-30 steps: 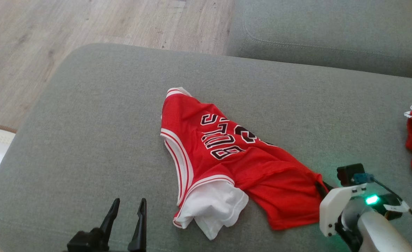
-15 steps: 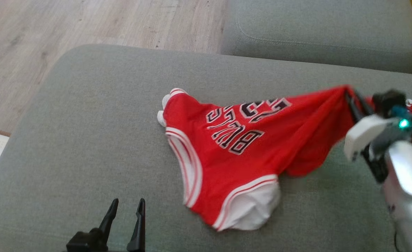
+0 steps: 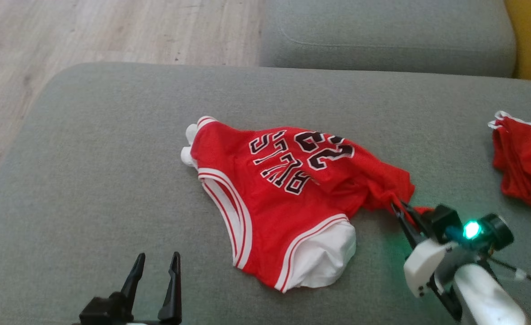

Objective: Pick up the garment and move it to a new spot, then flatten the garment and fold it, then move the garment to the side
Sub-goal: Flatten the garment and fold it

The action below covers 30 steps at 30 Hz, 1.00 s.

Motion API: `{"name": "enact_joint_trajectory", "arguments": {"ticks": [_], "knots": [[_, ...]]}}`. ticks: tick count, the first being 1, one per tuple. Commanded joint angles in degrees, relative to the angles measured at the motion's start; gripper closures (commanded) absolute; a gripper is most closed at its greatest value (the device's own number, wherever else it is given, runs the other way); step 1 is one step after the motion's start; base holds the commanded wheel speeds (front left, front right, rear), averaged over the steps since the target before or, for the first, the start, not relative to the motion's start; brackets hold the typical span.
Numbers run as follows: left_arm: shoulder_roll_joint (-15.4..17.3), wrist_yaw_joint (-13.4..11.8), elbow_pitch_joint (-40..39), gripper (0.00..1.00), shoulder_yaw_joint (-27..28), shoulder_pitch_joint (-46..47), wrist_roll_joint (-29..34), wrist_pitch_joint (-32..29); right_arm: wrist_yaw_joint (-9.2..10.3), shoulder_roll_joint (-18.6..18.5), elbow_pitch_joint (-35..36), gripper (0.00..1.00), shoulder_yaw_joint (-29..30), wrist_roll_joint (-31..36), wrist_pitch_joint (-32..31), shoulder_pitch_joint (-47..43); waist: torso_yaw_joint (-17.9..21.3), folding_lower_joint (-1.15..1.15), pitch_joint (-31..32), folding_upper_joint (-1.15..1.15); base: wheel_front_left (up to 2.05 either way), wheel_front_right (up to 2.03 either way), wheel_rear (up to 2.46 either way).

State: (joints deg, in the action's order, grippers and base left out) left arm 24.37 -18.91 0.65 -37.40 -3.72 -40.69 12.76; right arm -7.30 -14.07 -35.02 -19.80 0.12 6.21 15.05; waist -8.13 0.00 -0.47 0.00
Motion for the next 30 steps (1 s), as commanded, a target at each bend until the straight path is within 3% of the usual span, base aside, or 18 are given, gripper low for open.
{"name": "enact_joint_trajectory", "arguments": {"ticks": [1,2,3,4,5,6,14,20,30], "knots": [[0.67,-0.26,-1.85,0.00,2.41,2.54,0.02,0.83,-0.19,-0.38,3.74,1.00,-0.16,0.96,1.46,-0.02,0.97,0.00,-0.37,0.00,0.00,0.00,0.00],[0.72,-0.24,-1.84,0.00,2.48,2.57,-0.02,0.85,-0.19,-0.30,4.64,1.00,0.27,1.28,1.61,-1.26,1.23,0.00,-0.44,0.00,0.00,0.00,0.00],[0.72,-0.25,-1.82,0.00,2.53,2.58,-0.03,0.88,-0.19,-0.09,5.61,0.83,0.88,1.50,1.80,-2.53,1.46,0.00,-0.46,0.00,0.00,0.00,0.00],[0.72,-0.28,-1.83,0.00,2.58,2.57,-0.04,0.91,-0.19,0.27,6.57,0.57,1.61,1.61,1.94,-3.84,1.68,0.00,-0.47,0.00,0.00,0.00,0.00],[0.74,-0.30,-1.83,0.00,2.65,2.55,-0.07,0.94,-0.19,0.74,7.48,0.07,2.38,1.62,1.90,-5.19,1.90,0.00,-0.47,0.00,0.00,0.00,0.00],[0.77,-0.32,-1.82,0.00,2.73,2.49,-0.11,0.97,-0.19,1.30,8.42,0.00,3.09,1.59,1.83,-6.56,2.12,0.00,-0.45,0.00,0.00,0.00,0.00],[0.80,-0.59,-1.62,0.00,2.78,1.53,-0.35,1.13,-0.19,5.35,18.21,0.00,7.94,1.85,0.31,-17.23,3.44,0.00,0.59,0.00,0.00,0.00,0.00],[0.56,0.05,-1.36,0.00,1.75,1.44,-0.56,0.50,-0.19,7.49,26.85,0.00,12.09,0.85,-0.54,-20.12,4.78,0.00,1.21,0.00,0.00,0.00,0.00],[-3.56,4.73,4.13,0.00,-4.41,5.55,-0.41,-3.46,-0.19,10.21,35.33,0.00,17.50,0.46,-1.85,-17.47,6.38,0.00,0.81,0.00,0.00,0.00,0.00]]}}
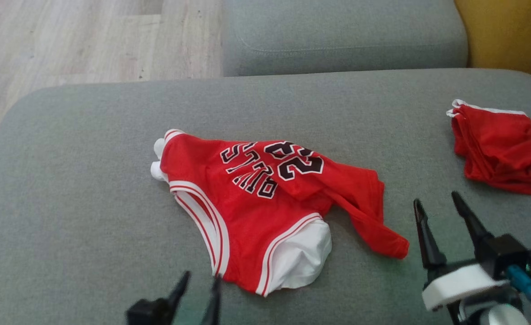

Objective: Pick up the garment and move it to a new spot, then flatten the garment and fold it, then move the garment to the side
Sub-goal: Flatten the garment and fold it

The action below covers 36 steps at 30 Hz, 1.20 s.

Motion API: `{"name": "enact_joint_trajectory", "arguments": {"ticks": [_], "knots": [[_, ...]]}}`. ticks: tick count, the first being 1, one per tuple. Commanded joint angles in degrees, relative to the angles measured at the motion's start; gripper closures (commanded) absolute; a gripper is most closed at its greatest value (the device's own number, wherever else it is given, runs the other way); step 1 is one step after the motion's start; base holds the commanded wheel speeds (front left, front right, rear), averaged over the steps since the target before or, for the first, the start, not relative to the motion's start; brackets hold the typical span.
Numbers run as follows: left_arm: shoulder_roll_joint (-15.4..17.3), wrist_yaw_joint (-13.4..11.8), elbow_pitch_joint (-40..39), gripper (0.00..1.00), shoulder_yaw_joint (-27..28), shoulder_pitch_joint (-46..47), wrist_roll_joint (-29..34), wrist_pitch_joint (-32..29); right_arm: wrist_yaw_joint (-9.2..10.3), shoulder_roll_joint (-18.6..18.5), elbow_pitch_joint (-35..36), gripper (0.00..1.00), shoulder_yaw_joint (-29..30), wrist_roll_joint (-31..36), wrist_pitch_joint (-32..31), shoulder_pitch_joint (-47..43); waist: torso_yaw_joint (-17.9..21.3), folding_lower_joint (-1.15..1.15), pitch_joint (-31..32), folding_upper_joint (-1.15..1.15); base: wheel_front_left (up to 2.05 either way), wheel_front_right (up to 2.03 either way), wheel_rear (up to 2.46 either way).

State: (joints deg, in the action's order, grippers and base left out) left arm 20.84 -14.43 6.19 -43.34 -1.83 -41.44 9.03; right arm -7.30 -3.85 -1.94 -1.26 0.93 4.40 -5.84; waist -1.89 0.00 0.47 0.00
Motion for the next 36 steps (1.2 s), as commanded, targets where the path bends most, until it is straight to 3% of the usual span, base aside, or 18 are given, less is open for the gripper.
{"name": "enact_joint_trajectory", "arguments": {"ticks": [1,11,20,21,22,23,24,25,31,36], "knots": [[-0.69,0.88,-0.36,0.00,0.73,4.36,0.44,-0.19,-0.19,0.17,2.67,0.00,-0.77,-0.30,-0.14,3.75,0.32,0.00,-0.31,0.00,0.00,0.00,0.00],[-6.23,3.83,14.39,0.00,-1.08,10.92,-1.19,-3.55,-0.19,0.88,4.58,0.00,-2.43,-0.31,-0.94,7.54,3.14,0.00,-3.63,0.00,0.00,0.00,0.00],[-8.32,3.93,23.59,0.00,-2.66,15.49,0.95,-3.22,-0.19,0.96,4.99,0.00,-2.61,-0.91,-0.51,8.92,4.66,0.00,-5.53,0.00,0.00,0.00,0.00],[-8.67,4.11,24.30,0.16,-2.92,15.74,0.93,-3.49,-0.19,0.96,5.03,0.00,-2.50,-0.97,-0.42,8.98,4.75,0.00,-5.65,0.00,0.00,0.00,0.00],[-8.67,4.11,24.30,0.16,-2.92,15.74,0.93,-3.49,-0.19,0.96,5.03,0.00,-2.50,-0.97,-0.42,8.98,4.75,0.00,-5.65,0.00,0.00,0.00,0.00],[-8.95,4.32,24.81,0.58,-3.17,15.98,0.98,-3.59,-0.19,0.96,5.10,0.00,-2.35,-1.10,-0.31,9.05,4.83,0.00,-5.75,0.00,0.00,0.00,0.00],[-9.15,4.52,25.23,0.93,-3.40,16.17,1.06,-3.60,-0.19,0.96,5.19,0.00,-2.11,-1.28,-0.16,9.12,4.85,0.00,-5.81,0.00,0.00,0.00,0.00],[-9.24,4.71,25.55,1.00,-3.57,16.34,1.15,-3.50,-0.19,0.96,5.27,0.00,-1.76,-1.46,-0.02,9.14,4.80,0.00,-5.83,0.00,0.00,0.00,0.00],[-6.05,3.29,24.15,1.00,-2.48,18.85,3.49,-0.15,-0.19,0.97,5.76,0.00,1.60,-2.61,0.43,8.28,3.13,0.00,-5.13,0.00,0.00,0.00,0.00],[2.54,2.07,18.44,1.00,0.73,23.78,5.27,-1.28,-0.19,0.97,5.51,0.00,3.47,-3.00,0.56,7.48,1.97,0.00,-5.03,0.00,0.00,0.00,0.00]]}}
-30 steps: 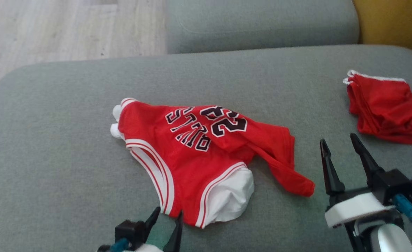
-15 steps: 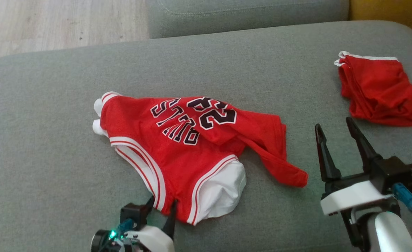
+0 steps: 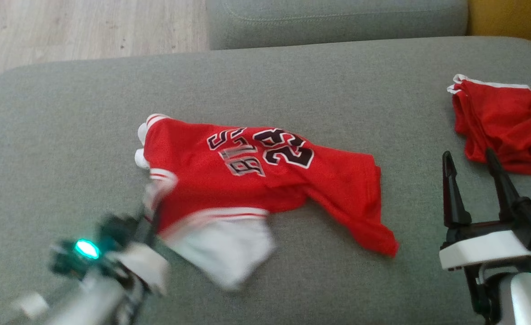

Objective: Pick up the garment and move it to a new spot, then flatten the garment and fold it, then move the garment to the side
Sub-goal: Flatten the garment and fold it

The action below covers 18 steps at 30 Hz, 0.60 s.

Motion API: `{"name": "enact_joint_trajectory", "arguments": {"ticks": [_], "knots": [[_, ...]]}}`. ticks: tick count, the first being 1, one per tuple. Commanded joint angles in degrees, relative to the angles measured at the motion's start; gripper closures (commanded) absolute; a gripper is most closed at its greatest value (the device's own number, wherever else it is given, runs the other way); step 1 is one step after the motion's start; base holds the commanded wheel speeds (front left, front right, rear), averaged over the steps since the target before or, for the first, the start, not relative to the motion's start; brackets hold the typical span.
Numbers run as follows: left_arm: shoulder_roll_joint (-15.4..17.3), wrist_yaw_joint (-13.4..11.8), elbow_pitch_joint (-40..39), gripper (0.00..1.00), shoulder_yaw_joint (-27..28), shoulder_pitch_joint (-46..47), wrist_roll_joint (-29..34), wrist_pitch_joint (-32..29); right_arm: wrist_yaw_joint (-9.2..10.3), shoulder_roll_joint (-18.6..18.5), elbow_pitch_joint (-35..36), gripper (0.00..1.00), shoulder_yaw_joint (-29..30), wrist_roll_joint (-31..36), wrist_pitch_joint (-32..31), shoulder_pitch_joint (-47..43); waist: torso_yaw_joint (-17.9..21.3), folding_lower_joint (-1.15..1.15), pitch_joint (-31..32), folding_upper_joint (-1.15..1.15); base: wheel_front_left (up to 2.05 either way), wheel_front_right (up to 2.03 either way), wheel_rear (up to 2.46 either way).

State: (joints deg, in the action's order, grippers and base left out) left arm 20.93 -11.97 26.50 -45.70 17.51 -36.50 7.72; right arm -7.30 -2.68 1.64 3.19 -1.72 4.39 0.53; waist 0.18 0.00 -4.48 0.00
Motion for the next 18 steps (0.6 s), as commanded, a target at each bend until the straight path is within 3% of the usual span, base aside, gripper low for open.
{"name": "enact_joint_trajectory", "arguments": {"ticks": [1,8,14,16,17,18], "knots": [[4.46,-0.36,-3.06,1.00,3.74,5.50,0.52,-0.90,-0.19,-0.21,1.79,0.00,-0.79,-0.32,0.59,1.07,-0.13,0.00,-0.24,0.00,0.00,0.00,0.00],[15.26,1.65,-6.92,1.00,6.43,11.94,1.05,-7.94,-0.19,-0.21,1.03,0.00,0.98,0.57,0.41,1.95,1.32,0.00,-2.84,0.00,0.00,0.00,0.00],[17.98,3.64,-5.32,1.00,7.17,13.86,-0.14,-10.47,-0.19,-0.21,0.65,0.00,3.96,1.85,0.72,3.39,3.10,0.00,-4.54,0.00,0.00,0.00,0.00],[17.82,4.24,-4.76,0.58,7.26,13.93,-0.70,-10.31,-0.19,-0.21,0.50,0.00,4.49,2.05,0.92,3.68,3.39,0.00,-4.61,0.00,0.00,0.00,0.00],[17.61,4.40,-4.56,0.13,7.53,13.92,-1.10,-9.81,-0.19,-0.21,0.43,0.00,4.64,2.12,1.07,3.80,3.44,0.00,-4.54,0.00,0.00,0.00,0.00],[17.01,4.64,-4.22,0.00,8.22,13.70,-1.96,-8.24,-0.19,-0.21,0.05,0.00,4.67,2.00,1.31,3.80,3.31,0.00,-4.01,0.00,0.00,0.00,0.00]]}}
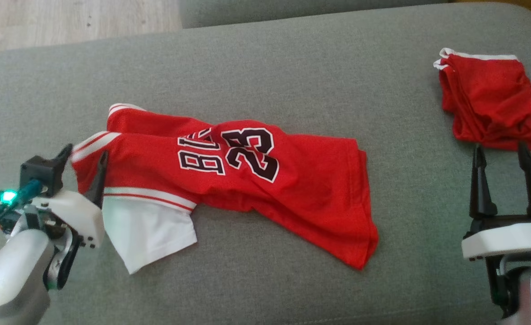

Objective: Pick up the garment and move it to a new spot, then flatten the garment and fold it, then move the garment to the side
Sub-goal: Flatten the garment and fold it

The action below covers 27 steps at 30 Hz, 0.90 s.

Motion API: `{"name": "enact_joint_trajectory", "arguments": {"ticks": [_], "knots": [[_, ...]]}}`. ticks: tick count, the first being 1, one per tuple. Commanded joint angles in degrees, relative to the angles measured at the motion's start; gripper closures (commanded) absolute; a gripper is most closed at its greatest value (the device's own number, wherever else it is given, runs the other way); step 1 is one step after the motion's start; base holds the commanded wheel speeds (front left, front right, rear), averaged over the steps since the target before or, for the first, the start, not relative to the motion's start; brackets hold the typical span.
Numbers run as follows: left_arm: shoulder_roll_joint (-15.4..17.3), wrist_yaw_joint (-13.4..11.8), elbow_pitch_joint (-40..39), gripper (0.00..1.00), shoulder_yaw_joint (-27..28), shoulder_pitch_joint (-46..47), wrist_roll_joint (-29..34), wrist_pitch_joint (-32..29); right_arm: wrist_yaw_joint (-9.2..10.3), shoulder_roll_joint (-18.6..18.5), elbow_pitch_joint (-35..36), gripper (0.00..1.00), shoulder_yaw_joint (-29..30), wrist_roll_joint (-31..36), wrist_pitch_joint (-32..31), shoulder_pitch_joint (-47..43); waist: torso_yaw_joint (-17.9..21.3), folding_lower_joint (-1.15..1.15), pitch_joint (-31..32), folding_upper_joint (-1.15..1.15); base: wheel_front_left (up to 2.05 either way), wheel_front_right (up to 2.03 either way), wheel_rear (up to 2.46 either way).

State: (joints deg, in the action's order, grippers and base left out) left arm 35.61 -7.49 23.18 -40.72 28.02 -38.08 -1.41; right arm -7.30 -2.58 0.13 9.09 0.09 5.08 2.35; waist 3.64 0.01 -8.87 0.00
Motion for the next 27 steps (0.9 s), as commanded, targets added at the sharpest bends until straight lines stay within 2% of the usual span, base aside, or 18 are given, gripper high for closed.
{"name": "enact_joint_trajectory", "arguments": {"ticks": [1,7,11,15,22,27], "knots": [[2.06,0.18,-0.82,0.00,3.61,2.97,-0.82,1.64,-0.19,-0.30,1.31,0.00,-1.44,-0.05,0.76,1.88,-0.31,-0.01,0.77,0.00,0.00,0.00,0.00],[0.87,-0.46,-3.54,0.00,5.30,-0.84,-3.48,5.56,-0.19,-0.30,-0.67,0.00,-3.45,-1.72,1.35,0.11,-2.26,-0.01,4.74,0.00,0.00,0.00,0.00],[0.32,-2.24,-6.90,0.00,5.47,-4.75,-3.98,7.64,-0.19,-0.30,-1.70,0.00,-4.56,-2.89,1.69,-1.68,-3.65,-0.01,7.26,0.00,0.00,0.00,0.00],[-1.04,-5.79,-12.70,0.00,5.95,-11.65,-5.30,10.50,-0.19,-0.30,-3.07,0.00,-5.77,-5.08,2.52,-4.30,-5.34,-0.01,10.00,0.00,0.00,0.00,0.00],[-5.32,-11.88,-21.07,0.00,7.93,-24.19,-7.96,15.02,-0.19,-0.30,-5.53,0.00,-8.22,-8.53,4.88,-7.00,-6.84,-0.01,12.18,0.00,0.00,0.00,0.00],[-7.53,-13.16,-23.39,0.00,8.38,-30.22,-8.26,15.92,-0.19,-0.30,-7.49,0.00,-10.21,-9.03,5.85,-8.31,-7.18,-0.01,13.10,0.00,0.00,0.00,0.00]]}}
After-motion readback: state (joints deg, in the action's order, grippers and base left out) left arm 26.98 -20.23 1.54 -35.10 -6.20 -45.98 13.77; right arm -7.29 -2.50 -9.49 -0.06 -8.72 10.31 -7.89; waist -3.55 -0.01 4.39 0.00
